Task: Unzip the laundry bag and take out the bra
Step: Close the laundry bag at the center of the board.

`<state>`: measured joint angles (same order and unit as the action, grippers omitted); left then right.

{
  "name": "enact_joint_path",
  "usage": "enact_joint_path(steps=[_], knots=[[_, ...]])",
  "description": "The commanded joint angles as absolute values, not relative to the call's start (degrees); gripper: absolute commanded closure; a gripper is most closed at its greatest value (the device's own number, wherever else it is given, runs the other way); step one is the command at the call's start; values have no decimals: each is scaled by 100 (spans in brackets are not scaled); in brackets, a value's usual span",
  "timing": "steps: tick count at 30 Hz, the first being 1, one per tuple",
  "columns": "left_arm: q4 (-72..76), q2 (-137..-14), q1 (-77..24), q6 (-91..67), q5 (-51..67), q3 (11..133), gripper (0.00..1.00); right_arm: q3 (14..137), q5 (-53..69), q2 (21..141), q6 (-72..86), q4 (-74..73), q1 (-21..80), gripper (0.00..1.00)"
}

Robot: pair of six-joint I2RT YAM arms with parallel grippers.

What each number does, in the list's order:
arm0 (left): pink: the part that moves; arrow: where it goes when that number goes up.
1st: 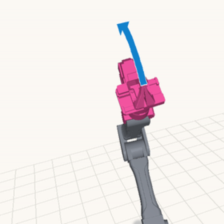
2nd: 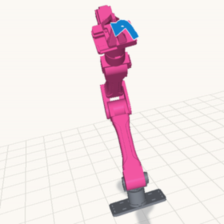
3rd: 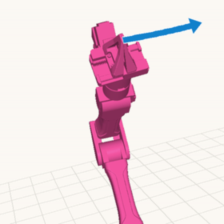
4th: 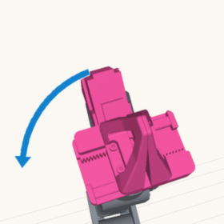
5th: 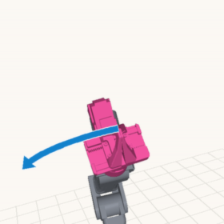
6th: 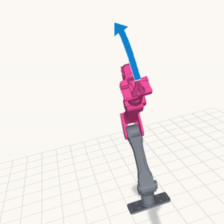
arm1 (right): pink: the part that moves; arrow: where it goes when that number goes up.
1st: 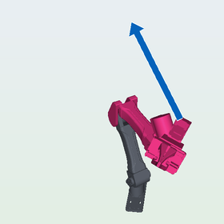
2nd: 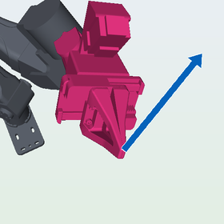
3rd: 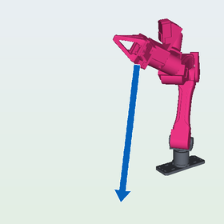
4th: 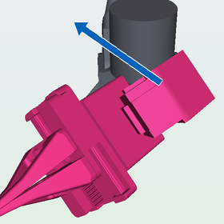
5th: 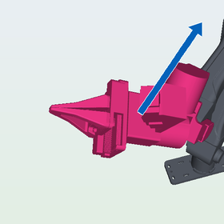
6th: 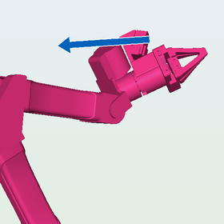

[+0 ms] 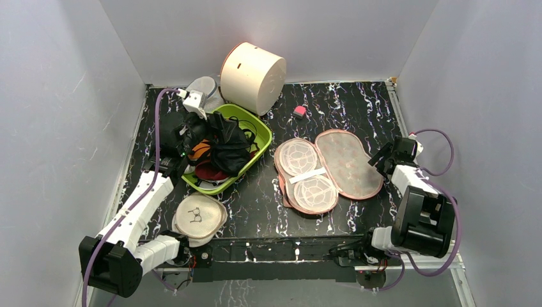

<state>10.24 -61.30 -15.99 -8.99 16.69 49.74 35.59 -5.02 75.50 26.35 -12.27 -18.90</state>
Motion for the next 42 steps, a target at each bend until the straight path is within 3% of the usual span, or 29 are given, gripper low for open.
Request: enact_joint_path(steps=[1, 11, 22, 30, 42], knots=[[1140, -5981, -1636, -859, 1657, 5067, 22, 3847, -115, 7811, 2205, -607, -1916, 36], [1098, -6057, -1679, -796, 1559, 5046, 22, 4000, -212, 8472, 2166, -881, -1916, 61], [1037, -6183, -1690, -717, 1468, 5074, 21, 4019, -296, 7586, 2299, -1319, -1916, 99], [1038, -6266, -1687, -652, 1425, 5037, 21, 4298, -837, 6577, 2304, -1790, -1412, 100], [1029, -6282, -1717, -459, 1192, 4955, 21, 4880, -2492, 5875, 1870, -2324, 1640, 100]])
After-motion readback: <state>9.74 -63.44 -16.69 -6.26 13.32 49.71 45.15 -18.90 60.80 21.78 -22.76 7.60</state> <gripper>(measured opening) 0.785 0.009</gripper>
